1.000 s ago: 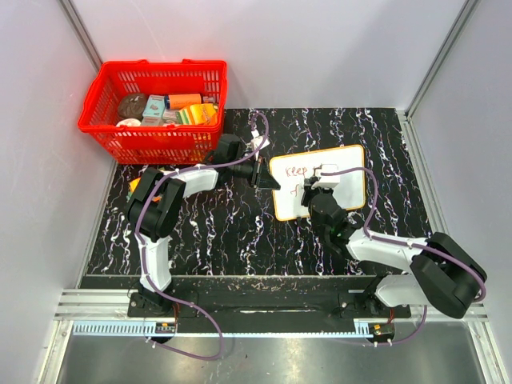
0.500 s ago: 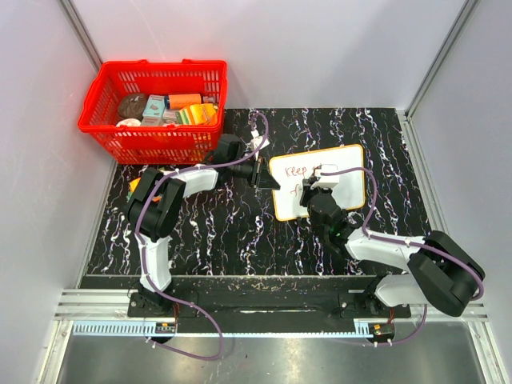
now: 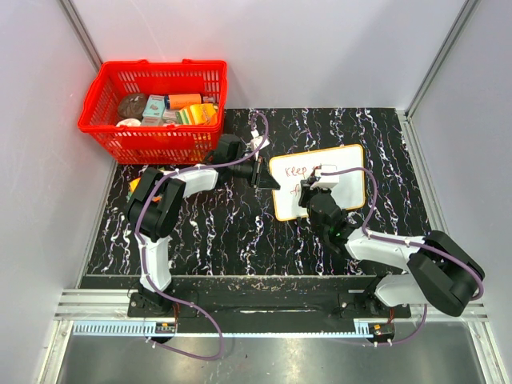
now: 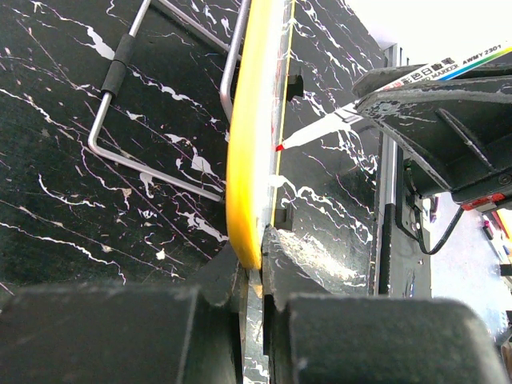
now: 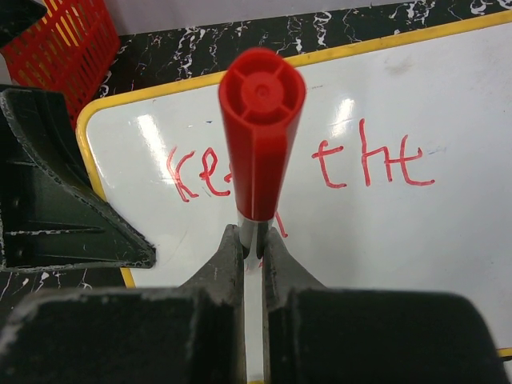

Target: Write a sentence on the whiteboard

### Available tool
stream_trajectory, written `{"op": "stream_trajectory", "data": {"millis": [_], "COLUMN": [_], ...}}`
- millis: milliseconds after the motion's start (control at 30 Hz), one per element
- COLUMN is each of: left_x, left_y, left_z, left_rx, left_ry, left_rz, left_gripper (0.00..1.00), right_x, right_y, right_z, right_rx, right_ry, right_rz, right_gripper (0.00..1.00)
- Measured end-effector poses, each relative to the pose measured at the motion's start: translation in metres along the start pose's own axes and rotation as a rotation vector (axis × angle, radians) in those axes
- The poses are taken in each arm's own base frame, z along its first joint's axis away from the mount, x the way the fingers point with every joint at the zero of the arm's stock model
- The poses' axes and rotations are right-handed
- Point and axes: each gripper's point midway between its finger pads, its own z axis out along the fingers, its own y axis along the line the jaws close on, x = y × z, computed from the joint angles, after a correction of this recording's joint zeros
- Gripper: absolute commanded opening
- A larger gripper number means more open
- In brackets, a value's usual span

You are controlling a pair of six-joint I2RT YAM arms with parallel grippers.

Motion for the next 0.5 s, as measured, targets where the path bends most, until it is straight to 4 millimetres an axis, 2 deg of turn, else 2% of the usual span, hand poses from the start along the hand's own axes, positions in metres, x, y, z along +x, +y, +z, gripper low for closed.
{"op": "stream_trajectory", "data": {"millis": [500], "left_x": [-0.0001], "left_y": [-0.0001], "left_z": [0.0], "left_rx": [0.001], "left_ry": [0.0], "left_rz": [0.001], "left_gripper": [0.0], "right_x": [0.0061], "right_y": [-0.0047], "right_z": [-0.0043], "right_rx": [0.01], "right_ry": [0.025], "right_rz": [0.005], "right_gripper": [0.0]}}
